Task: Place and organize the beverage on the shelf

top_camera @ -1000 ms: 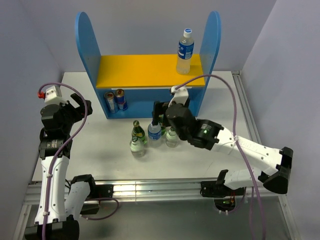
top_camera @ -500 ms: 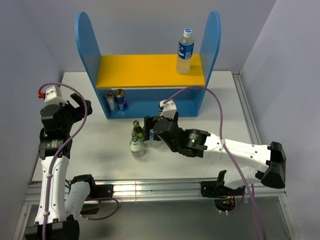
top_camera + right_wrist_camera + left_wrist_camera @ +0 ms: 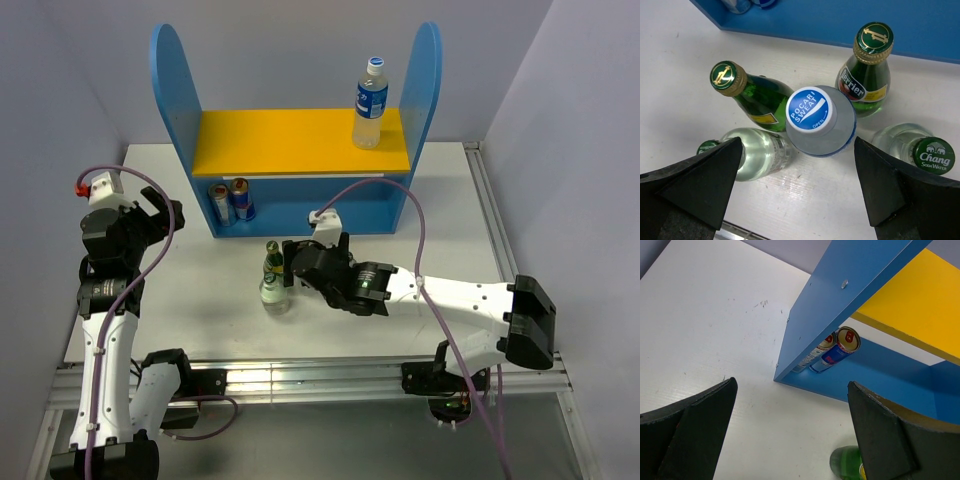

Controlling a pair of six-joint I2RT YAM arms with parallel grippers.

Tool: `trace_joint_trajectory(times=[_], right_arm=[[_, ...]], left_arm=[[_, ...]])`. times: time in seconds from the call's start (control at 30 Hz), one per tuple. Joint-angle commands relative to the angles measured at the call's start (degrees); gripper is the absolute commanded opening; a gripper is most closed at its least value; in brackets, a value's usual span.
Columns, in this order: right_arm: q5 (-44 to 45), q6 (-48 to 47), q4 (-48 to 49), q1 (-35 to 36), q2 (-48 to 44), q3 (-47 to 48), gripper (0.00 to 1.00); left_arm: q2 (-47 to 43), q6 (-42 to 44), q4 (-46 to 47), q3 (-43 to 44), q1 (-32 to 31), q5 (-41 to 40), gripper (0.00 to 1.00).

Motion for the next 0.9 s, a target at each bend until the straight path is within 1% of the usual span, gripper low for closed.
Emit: trace_joint_trajectory(times=[0.0,0.3,0.5,0.77,0.83,0.87], right_arm=[[3.0,1.9,1.7,0.5,1.1,-1.3,1.00],[5.1,2.7,3.6,0.5,4.3,-3.1,0.99],[7.4,2.2,8.8,0.5,5.5,-5.9,0.98],[11.7,-1.2,17.6,0.4,8.3,-8.3,0.96],[12.7,-1.7,19.7,0.4,9.1,-8.7,0.95],[13.6,-1.9,20.4,0.4,9.5,-8.8,0.91]], left_arm=[[-0.6,0.0,1.9,0.5,0.3,1.2,0.98],[-0.7,0.0,1.9,0.6,0.3,1.6,0.98],[-0.8,0.0,1.9,0.5,0.3,1.7,0.98],[-1.1,0.1,1.9,0.6,0.4,1.7,0.98],[-1.3,0.1,1.9,0.6,0.4,1.6,0.98],[-1.3,0.1,1.9,0.5,0.4,1.7,0.98]])
